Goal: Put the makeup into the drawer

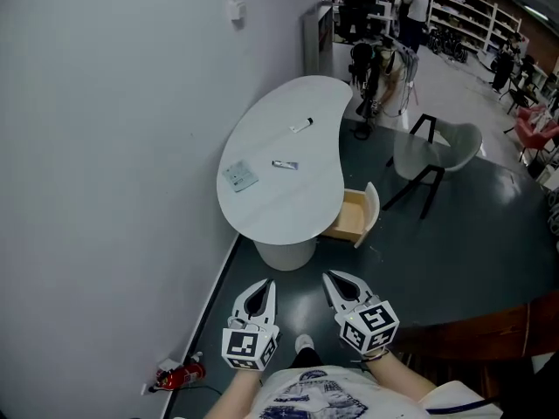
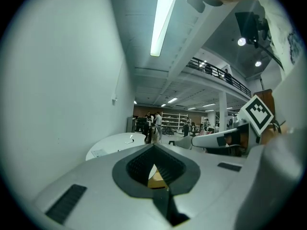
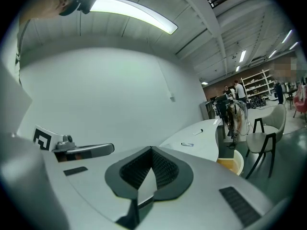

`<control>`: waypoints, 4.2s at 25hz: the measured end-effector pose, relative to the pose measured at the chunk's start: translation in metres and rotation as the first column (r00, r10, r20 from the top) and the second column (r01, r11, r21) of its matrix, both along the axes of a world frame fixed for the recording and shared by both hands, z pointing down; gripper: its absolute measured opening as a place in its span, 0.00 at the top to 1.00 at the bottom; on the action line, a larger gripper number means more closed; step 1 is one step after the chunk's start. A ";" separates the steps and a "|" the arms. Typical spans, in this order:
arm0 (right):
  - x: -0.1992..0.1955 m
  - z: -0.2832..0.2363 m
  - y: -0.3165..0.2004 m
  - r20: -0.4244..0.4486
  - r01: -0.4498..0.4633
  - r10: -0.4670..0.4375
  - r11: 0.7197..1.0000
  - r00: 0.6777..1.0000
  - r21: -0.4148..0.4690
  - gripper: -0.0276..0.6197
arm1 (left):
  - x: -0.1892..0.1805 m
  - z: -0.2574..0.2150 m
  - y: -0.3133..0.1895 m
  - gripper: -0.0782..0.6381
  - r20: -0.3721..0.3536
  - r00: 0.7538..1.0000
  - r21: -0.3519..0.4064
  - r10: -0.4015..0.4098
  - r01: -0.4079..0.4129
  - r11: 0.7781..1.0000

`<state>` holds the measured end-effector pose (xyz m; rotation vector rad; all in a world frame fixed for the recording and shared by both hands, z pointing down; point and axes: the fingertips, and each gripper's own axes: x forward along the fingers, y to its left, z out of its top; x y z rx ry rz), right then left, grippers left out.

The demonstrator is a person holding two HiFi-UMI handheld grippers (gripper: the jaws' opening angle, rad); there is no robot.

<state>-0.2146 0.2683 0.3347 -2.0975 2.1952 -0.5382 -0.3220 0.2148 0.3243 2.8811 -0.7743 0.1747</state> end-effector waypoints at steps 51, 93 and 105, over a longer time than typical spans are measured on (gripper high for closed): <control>0.211 0.024 -0.309 0.007 0.076 -0.076 0.996 0.997 -0.042 0.93 | 0.201 0.025 -0.298 0.84 0.070 0.995 -0.015 -0.072 0.073 0.997; 0.381 0.134 -0.537 -0.165 0.257 -0.285 0.951 0.944 -0.173 0.82 | 0.354 0.124 -0.500 0.84 0.175 0.974 -0.048 -0.144 0.154 0.987; 0.394 0.165 -0.582 -0.267 0.430 -0.496 0.861 0.826 -0.272 0.54 | 0.375 0.141 -0.521 0.84 0.206 0.968 -0.049 -0.140 0.153 0.987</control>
